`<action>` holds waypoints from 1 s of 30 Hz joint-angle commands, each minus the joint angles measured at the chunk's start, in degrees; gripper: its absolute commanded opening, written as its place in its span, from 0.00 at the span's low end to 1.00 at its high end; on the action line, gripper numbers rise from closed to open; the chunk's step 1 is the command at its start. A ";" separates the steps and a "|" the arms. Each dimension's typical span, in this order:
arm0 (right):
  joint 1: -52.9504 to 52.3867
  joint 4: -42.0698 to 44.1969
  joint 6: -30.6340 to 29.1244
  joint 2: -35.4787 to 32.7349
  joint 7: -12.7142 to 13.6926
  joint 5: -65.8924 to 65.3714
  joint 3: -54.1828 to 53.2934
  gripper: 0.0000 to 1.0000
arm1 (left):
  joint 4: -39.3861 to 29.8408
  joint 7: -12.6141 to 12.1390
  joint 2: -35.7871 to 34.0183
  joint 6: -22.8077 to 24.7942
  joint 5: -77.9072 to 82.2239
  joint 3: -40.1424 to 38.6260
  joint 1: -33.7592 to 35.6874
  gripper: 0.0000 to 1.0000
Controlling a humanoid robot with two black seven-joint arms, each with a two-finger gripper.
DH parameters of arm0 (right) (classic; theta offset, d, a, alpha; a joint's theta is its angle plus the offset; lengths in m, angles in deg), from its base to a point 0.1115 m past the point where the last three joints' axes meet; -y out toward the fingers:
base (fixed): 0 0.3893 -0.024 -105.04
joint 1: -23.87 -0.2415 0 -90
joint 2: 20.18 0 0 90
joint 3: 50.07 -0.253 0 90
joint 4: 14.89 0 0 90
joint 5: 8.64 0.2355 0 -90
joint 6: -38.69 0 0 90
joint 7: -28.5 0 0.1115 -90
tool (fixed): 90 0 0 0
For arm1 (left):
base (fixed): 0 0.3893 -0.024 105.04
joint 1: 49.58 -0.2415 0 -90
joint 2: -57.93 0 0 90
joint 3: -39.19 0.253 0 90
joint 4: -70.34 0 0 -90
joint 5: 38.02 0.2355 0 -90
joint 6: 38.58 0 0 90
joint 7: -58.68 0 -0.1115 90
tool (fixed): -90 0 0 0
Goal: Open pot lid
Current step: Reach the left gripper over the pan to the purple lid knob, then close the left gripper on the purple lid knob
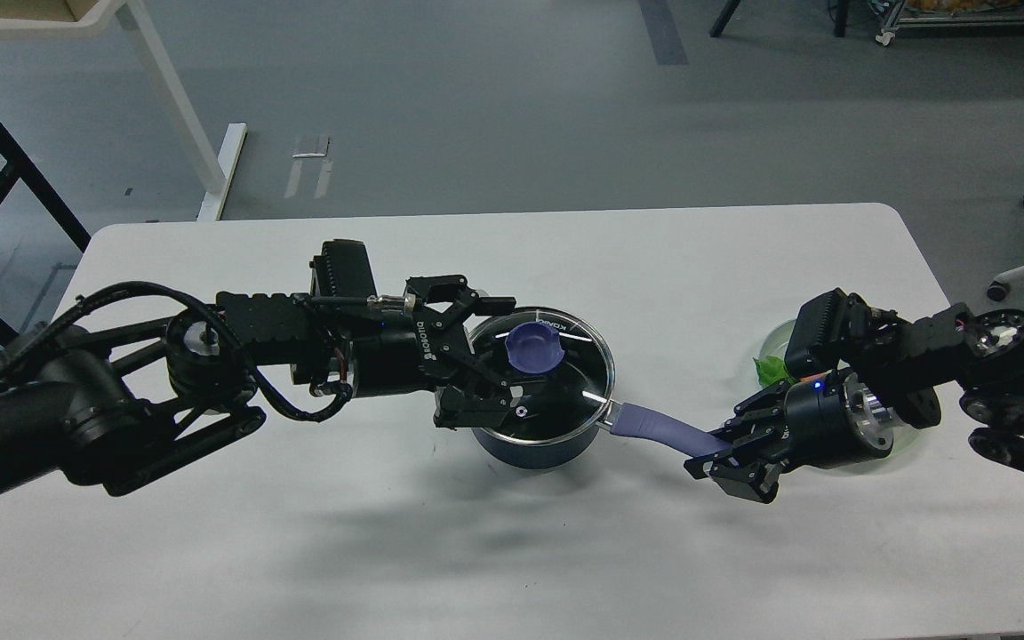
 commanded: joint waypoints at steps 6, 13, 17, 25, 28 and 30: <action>0.08 -0.01 -0.01 -0.12 -0.02 -0.01 0.00 0.29 | 6.46 0.00 4.72 -1.28 0.90 0.25 0.15 0.99; 0.08 -0.01 0.08 -0.12 -0.02 -0.01 -0.08 0.29 | 9.36 0.00 6.04 -1.37 1.87 0.95 0.24 0.99; 0.08 -0.01 0.08 -0.12 -0.02 -0.01 0.00 0.29 | 9.62 0.00 6.82 -1.37 1.95 1.22 -0.11 0.99; 0.08 -0.10 0.08 -0.03 -0.02 -0.01 -0.17 0.29 | 11.12 0.00 8.23 -1.46 1.95 1.13 0.24 0.97; 0.08 -0.10 0.08 -0.03 -0.02 -0.01 -0.17 0.29 | 11.73 0.00 8.93 -1.46 1.95 1.22 0.33 0.96; 0.17 -0.10 0.08 -0.03 -0.02 -0.01 -0.17 0.29 | 12.17 0.00 9.11 -1.81 1.95 1.22 0.24 0.93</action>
